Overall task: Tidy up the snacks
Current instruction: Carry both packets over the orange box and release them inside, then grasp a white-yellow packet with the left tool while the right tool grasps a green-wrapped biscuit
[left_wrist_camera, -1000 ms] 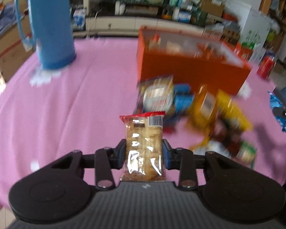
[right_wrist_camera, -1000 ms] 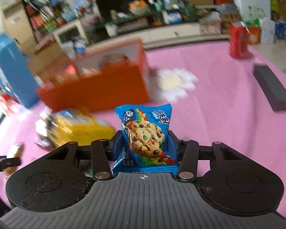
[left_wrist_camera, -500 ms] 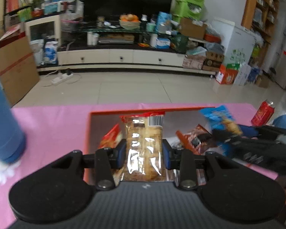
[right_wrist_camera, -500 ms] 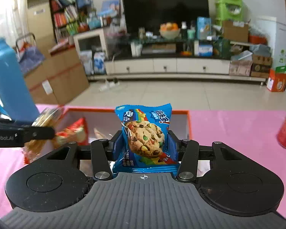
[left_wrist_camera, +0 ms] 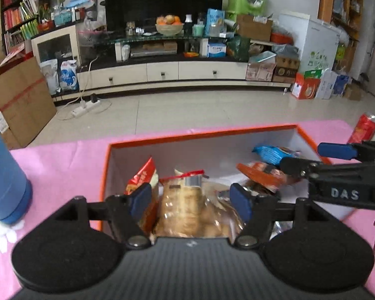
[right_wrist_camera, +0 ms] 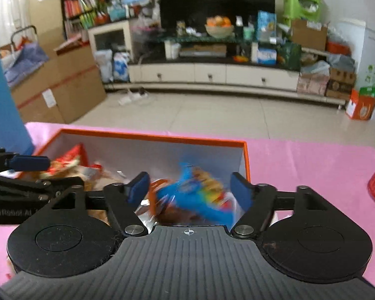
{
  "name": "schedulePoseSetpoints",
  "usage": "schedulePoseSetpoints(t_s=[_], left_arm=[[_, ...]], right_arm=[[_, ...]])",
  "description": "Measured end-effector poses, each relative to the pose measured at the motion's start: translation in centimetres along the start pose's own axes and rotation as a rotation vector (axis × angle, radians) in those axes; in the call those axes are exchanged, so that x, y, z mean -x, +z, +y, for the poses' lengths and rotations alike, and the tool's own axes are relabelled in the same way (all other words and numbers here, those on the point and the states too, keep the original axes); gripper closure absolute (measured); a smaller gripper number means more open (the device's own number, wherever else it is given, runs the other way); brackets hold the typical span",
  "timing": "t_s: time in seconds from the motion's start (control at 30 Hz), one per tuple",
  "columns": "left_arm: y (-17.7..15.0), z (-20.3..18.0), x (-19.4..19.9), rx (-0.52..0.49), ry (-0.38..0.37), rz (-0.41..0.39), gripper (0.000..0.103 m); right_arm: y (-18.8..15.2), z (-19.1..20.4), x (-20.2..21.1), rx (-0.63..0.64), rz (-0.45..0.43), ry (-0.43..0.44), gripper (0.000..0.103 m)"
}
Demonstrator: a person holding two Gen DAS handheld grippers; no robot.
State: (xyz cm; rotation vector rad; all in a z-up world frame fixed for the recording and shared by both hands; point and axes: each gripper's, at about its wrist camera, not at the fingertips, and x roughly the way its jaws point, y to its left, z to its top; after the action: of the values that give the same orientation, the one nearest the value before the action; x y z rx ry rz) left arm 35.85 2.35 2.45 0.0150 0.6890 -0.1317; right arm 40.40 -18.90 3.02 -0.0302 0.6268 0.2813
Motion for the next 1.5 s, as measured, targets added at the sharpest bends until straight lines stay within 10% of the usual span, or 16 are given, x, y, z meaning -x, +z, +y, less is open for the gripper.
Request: schedulePoseSetpoints(t_s=[0.23, 0.63, 1.07, 1.5], left_arm=[[-5.1, -0.9, 8.3, -0.010, -0.013, -0.030, 0.029], [-18.7, -2.9, 14.7, 0.108, -0.045, 0.188, 0.028], [-18.8, -7.4, 9.9, 0.019, -0.015, 0.243, 0.028], [-20.7, -1.8, 12.5, 0.076, 0.047, 0.264, 0.040]], right_arm=[[-5.6, -0.8, 9.7, -0.064, -0.050, 0.021, 0.027], [-21.0, -3.2, 16.5, -0.338, 0.080, 0.002, 0.024], [-21.7, -5.6, 16.6, -0.428, 0.050, 0.002, 0.022], [-21.4, -2.6, 16.1, -0.294, 0.086, 0.047, 0.020]])
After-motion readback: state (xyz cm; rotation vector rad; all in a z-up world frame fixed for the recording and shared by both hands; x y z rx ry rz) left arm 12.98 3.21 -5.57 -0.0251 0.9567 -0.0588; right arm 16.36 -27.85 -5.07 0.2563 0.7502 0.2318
